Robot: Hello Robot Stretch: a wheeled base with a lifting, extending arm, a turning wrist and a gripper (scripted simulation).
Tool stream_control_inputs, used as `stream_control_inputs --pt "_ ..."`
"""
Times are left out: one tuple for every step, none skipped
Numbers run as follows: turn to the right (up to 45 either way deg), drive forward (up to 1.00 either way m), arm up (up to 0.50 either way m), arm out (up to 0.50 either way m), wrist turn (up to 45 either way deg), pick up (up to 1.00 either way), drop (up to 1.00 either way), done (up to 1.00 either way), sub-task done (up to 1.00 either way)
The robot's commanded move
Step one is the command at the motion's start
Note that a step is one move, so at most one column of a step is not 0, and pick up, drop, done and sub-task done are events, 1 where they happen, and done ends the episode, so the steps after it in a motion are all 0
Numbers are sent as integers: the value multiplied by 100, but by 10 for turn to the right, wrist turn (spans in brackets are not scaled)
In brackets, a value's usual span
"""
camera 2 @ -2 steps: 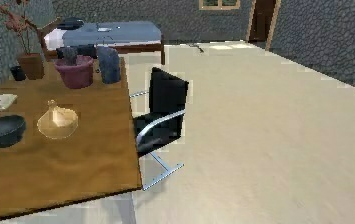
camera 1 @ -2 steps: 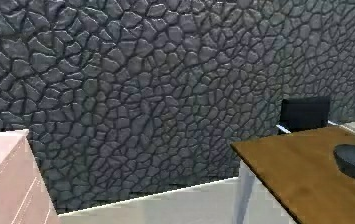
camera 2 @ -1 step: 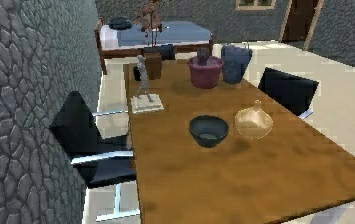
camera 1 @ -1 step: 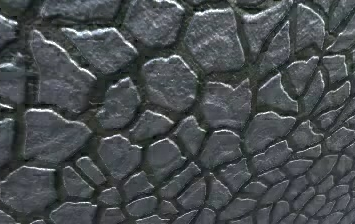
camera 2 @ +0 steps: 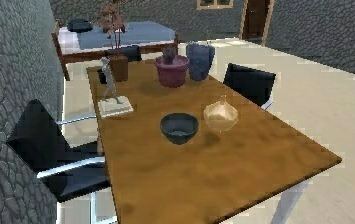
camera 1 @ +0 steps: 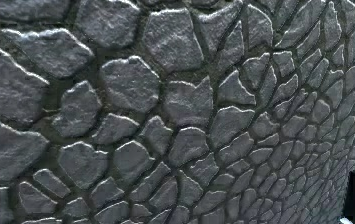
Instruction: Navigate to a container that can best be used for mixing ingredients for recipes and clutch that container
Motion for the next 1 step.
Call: stream_control_inputs --pt "0 5 0 0 0 0 0 0 0"
